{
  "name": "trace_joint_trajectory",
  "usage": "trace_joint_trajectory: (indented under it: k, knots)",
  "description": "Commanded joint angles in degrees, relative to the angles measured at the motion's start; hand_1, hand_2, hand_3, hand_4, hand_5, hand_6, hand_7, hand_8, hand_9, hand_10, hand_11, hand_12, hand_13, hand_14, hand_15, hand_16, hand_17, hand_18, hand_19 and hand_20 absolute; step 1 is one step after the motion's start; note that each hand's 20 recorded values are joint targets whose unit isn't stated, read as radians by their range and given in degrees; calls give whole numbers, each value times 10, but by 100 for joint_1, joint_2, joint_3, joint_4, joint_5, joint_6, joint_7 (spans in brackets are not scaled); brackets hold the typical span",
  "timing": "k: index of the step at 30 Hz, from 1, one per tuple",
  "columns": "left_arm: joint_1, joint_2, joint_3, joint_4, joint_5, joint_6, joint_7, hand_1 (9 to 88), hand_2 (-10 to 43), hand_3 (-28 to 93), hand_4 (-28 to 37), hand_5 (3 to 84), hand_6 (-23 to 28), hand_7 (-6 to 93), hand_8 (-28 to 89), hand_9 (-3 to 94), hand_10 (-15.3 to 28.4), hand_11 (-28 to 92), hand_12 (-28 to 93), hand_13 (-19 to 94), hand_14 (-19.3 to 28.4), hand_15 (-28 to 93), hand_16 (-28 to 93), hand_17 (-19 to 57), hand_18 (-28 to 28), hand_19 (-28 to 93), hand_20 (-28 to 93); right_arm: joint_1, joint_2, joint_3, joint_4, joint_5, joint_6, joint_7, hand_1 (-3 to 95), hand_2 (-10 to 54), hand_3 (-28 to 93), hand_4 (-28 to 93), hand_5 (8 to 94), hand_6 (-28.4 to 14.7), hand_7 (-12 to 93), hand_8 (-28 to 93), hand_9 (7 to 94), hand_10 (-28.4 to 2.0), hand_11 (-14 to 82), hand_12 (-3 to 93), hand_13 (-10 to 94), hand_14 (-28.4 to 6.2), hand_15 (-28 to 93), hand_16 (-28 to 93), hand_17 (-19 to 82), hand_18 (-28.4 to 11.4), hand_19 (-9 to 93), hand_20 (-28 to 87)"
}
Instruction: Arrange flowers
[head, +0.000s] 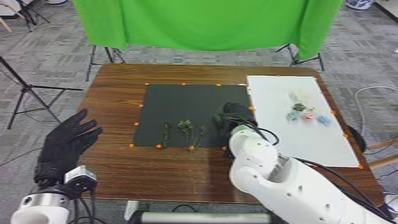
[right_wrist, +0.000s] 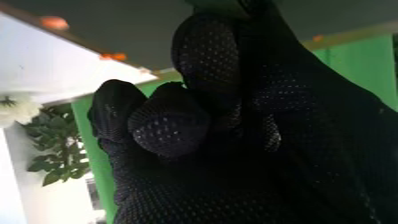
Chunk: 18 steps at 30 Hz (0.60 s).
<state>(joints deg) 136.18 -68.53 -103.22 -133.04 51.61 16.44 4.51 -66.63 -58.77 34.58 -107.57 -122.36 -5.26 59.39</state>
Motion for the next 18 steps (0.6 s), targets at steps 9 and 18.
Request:
trace_joint_trajectory:
  k: [9, 18]
  knots:
    - [-14, -30, 46, 4, 49, -87, -101, 246, 84, 807, -210, 358, 97, 146, -104, 343, 205, 283, 89, 253, 266, 493, -100, -80, 229, 618, -58, -121, -9, -52, 124, -5, 66, 272, 477, -95, 846, -249, 917, -41, 203, 155, 893, -137, 489, 233, 833, -105, 792, 168, 456, -284, 932, 546]
    - [2, -37, 16, -3, 46, -57, -99, 246, 83, 807, -208, 360, 98, 146, -103, 343, 206, 284, 89, 253, 265, 493, -100, -80, 229, 618, -59, -127, -118, 13, 98, 20, -101, 291, 460, -95, 817, -263, 914, -34, 219, 126, 889, -138, 487, 212, 834, -105, 777, 167, 454, -284, 932, 525]
